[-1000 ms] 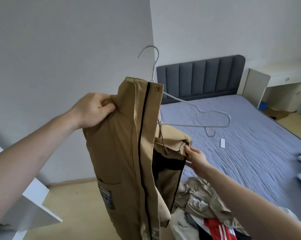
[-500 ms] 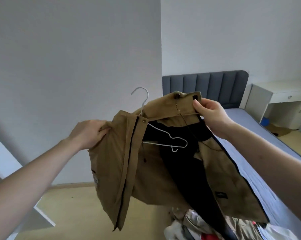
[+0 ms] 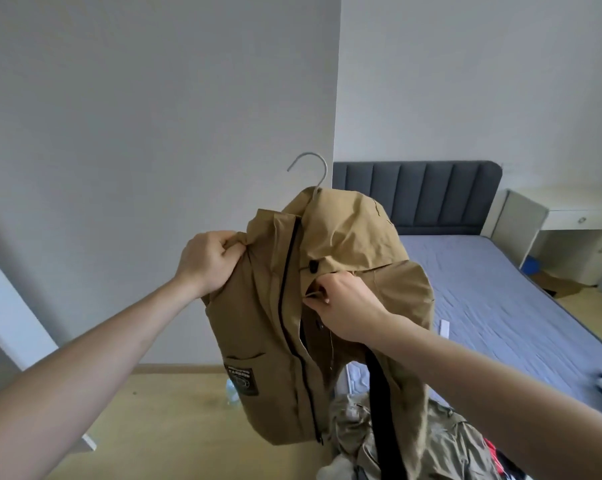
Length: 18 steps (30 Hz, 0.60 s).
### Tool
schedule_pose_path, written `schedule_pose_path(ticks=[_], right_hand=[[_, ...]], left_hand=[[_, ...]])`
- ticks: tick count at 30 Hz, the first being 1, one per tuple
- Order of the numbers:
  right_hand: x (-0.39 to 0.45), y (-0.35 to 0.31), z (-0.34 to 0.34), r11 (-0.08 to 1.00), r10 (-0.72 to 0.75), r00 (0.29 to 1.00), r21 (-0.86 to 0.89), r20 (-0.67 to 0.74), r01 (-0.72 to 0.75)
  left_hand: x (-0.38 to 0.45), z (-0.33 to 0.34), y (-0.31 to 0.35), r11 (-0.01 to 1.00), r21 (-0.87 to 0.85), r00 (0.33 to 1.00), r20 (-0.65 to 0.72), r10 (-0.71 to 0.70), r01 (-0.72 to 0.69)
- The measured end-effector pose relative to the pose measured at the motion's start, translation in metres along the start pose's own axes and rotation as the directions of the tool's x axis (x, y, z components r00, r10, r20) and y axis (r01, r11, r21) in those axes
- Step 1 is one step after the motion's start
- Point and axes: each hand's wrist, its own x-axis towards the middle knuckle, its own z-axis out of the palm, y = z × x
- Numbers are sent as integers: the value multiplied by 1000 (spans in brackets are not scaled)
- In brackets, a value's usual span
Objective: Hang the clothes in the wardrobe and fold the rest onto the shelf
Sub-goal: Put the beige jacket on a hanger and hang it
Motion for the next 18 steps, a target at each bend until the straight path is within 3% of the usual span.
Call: schedule_pose_path(ticks=[5, 6, 8, 10, 11, 13, 16, 18], right_hand=[[-18, 7, -46, 993, -116, 961, 7, 250, 118], [-23, 12, -57, 991, -121, 969, 76, 217, 107], [-24, 30, -78, 978, -60, 996, 199, -61, 71], [-14, 54, -91, 981, 9, 916, 179, -402, 69], [-7, 65, -93, 990, 28, 880, 133, -474, 40], [8, 82, -94, 991, 86, 925, 129, -371, -40], [22, 85, -87, 934, 112, 994, 343, -9, -103], [26, 80, -77, 959, 29, 999, 282, 18, -33]], left_hand=[[-1, -14, -7, 999, 24, 992, -118, 48, -45], [-1, -19, -8, 999, 23, 988, -144, 51, -48], [-2, -28, -10, 998, 36, 981, -181, 63, -57], [-1, -38, -11, 996, 51, 978, -192, 79, -71], [-1, -42, -11, 995, 54, 977, -194, 88, -79], [-2, -49, -8, 994, 63, 974, -200, 105, -94], [-3, -55, -3, 991, 114, 974, -204, 98, -76], [-3, -56, -3, 987, 156, 979, -193, 67, -37]])
